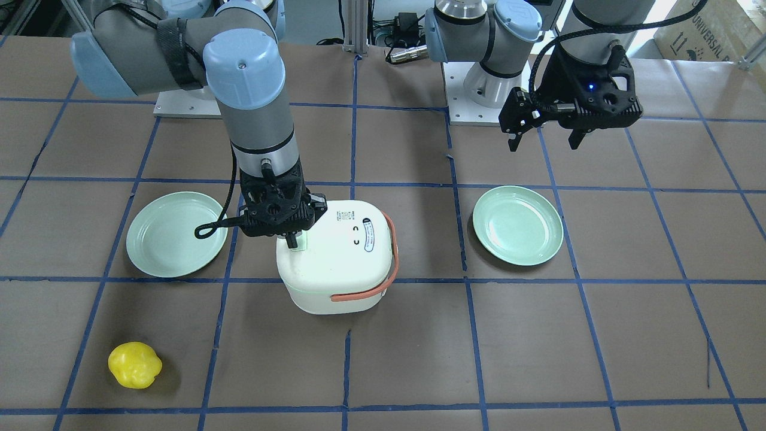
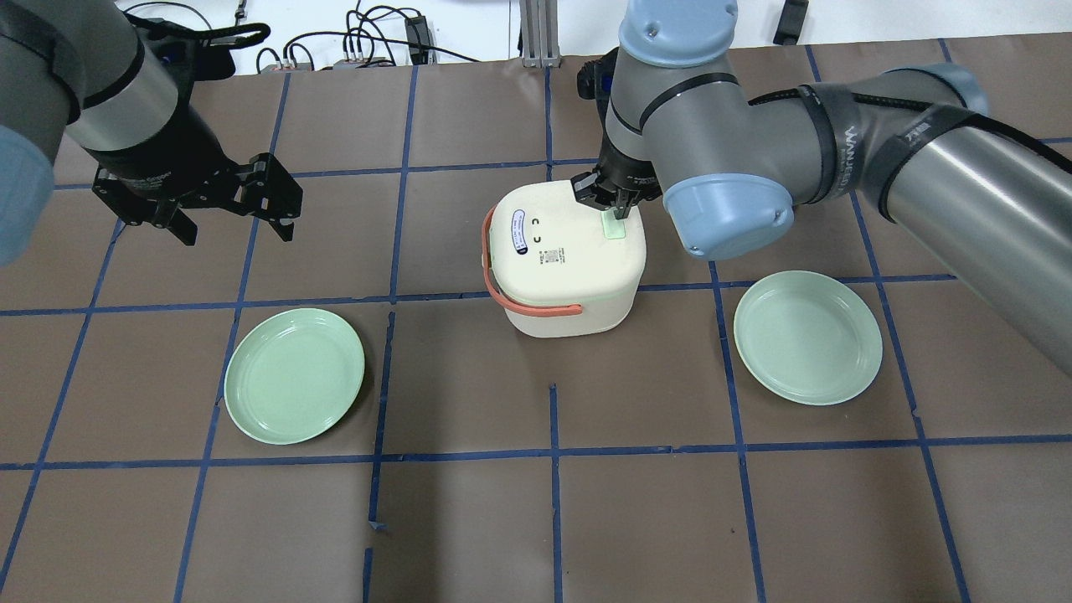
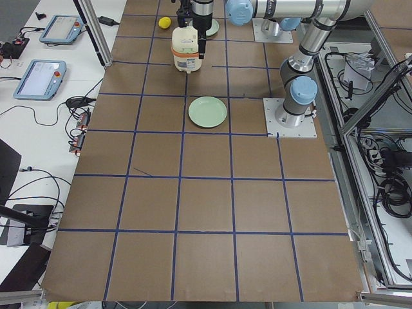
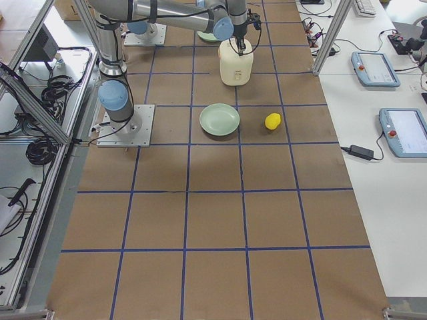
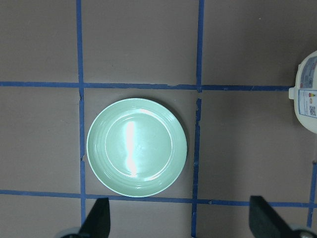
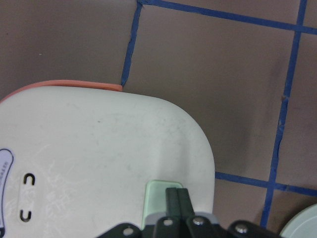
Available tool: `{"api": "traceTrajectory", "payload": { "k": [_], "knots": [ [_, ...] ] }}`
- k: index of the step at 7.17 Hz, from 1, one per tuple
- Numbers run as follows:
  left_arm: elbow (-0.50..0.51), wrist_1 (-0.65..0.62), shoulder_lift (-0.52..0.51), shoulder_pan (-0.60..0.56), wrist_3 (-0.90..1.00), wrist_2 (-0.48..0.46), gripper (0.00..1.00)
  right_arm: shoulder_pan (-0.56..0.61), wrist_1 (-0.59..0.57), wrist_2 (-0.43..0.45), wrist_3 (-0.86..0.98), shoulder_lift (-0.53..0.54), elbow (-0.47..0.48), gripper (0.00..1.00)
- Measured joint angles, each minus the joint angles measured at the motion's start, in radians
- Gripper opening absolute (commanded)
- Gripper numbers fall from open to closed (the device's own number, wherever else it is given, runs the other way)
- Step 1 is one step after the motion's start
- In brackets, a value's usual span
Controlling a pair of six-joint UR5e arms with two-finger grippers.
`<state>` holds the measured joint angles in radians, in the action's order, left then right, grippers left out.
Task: Press rice cooker button
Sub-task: 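Press down on the green lid button with the right gripper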
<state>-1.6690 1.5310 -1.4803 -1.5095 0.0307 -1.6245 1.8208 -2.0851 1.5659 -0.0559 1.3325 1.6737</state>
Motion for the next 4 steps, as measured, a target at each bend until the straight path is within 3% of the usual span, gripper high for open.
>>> {"api": "traceTrajectory", "payload": {
  "k": [4],
  "knots": [
    [0.000, 0.000, 0.000, 0.000, 0.000, 0.000, 1.00, 0.003, -0.003, -0.006, -0.004, -0.006, 0.007, 0.10]
  ]
}}
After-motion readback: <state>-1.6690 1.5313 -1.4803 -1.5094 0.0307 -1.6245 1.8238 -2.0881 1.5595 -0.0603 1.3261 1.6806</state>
